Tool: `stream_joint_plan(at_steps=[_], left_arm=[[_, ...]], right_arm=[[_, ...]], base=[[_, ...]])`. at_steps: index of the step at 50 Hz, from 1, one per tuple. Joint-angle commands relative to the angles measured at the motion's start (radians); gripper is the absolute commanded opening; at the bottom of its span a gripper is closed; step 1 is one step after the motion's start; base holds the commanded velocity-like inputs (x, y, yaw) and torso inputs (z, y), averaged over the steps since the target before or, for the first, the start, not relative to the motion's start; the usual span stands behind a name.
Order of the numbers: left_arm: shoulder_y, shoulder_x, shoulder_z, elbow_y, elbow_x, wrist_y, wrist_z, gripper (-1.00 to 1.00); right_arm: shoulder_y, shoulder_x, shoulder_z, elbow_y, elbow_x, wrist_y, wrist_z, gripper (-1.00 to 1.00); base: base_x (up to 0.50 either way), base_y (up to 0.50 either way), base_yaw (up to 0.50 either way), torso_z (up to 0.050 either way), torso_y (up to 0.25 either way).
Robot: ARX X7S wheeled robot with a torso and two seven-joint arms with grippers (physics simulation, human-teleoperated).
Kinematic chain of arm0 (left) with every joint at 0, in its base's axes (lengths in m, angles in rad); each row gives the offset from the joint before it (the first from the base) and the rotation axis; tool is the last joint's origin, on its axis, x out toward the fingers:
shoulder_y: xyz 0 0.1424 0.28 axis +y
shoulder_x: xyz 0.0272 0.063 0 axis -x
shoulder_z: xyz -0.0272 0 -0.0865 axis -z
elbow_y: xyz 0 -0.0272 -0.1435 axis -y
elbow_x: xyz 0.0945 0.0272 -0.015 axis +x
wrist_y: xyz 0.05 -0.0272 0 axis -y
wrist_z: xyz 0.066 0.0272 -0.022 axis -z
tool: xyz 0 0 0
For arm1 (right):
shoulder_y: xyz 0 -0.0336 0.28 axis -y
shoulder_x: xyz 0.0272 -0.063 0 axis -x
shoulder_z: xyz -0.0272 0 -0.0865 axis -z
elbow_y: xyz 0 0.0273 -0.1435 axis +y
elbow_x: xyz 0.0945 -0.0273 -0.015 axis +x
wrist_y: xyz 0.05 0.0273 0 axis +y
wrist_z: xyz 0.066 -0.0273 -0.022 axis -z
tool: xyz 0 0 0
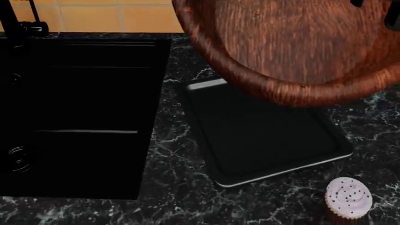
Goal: Move the fresh-baked cupcake off the tray onto the counter, and place the bowl used for mixing into the sink.
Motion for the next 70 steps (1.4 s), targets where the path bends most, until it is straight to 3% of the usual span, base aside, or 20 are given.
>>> stream_joint_plan(at_steps=[1, 20, 31, 57, 70], left_arm=[[0.000, -0.004, 0.002, -0.001, -0.003, 0.002, -0.002, 1.00], [0.003, -0.006, 0.005, -0.002, -0.003, 0.012, -0.006, 1.00], [0.002, -0.009, 0.009, -0.003, -0.002, 0.011, -0.010, 1.00], [0.000, -0.018, 0.018, -0.006, 0.006, 0.008, -0.018, 1.00], [-0.002, -0.023, 0.022, -0.007, 0.008, 0.005, -0.023, 1.00]], right_arm=[[0.025, -0.028, -0.018, 0.008, -0.048, 0.014, -0.043, -1.00], [0.009, -0.026, -0.021, -0.015, -0.063, -0.001, -0.068, -1.00], [-0.133, 0.009, 0.023, -0.074, -0.087, -0.049, -0.104, -1.00], [-0.250, 0.034, 0.034, -0.095, -0.129, -0.094, -0.128, -1.00], [-0.429, 0.066, 0.087, -0.135, -0.214, -0.166, -0.208, -1.00]], base=[[0.00, 0.50, 0.00, 0.000, 0.000], [0.00, 0.50, 0.00, 0.000, 0.000], [0.00, 0.50, 0.00, 0.000, 0.000], [0.00, 0.49, 0.00, 0.001, 0.000], [-0.38, 0.28, 0.00, 0.000, 0.001]])
